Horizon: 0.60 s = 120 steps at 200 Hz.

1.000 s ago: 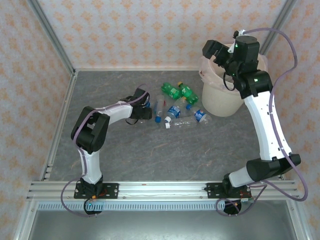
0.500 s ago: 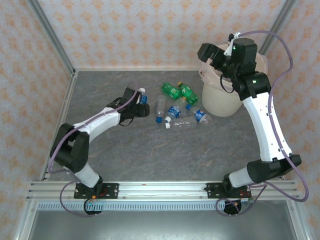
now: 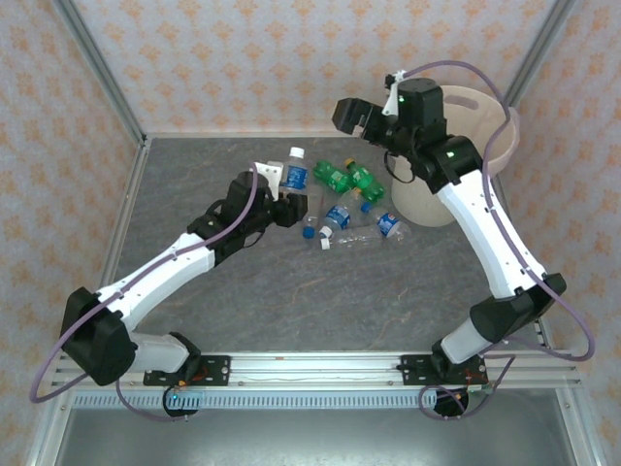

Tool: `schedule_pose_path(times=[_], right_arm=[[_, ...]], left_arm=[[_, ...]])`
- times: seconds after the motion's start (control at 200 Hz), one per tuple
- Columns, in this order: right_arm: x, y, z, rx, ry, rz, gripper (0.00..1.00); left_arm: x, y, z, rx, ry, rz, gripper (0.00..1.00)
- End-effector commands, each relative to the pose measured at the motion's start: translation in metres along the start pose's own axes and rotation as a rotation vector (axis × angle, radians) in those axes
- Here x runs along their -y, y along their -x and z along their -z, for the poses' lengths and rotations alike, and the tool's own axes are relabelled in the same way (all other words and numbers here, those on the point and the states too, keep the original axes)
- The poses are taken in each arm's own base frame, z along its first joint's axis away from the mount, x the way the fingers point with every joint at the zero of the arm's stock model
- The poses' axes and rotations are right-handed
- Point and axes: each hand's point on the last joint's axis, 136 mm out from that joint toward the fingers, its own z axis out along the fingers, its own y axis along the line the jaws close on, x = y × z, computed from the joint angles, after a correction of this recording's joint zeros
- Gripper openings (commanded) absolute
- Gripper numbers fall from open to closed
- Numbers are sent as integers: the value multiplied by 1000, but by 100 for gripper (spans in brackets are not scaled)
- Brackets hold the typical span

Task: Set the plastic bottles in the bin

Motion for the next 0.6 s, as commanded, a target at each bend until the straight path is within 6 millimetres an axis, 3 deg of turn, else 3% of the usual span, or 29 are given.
schedule_pose_path(times=[0.0, 0.09, 0.4, 0.596], right_arm=[[-20, 11, 5, 32, 67, 14, 100], [-34, 6, 6, 12, 155, -2, 100], [-56, -22, -8, -102, 299, -60, 66], [-73, -39, -19, -153, 324, -53, 64]], left_arm=[[21, 32, 17, 128, -53, -47, 51], [28, 37, 23, 146, -68, -51, 51], [43, 43, 34, 171, -108, -59, 51], [46, 43, 40, 181, -121, -59, 51]])
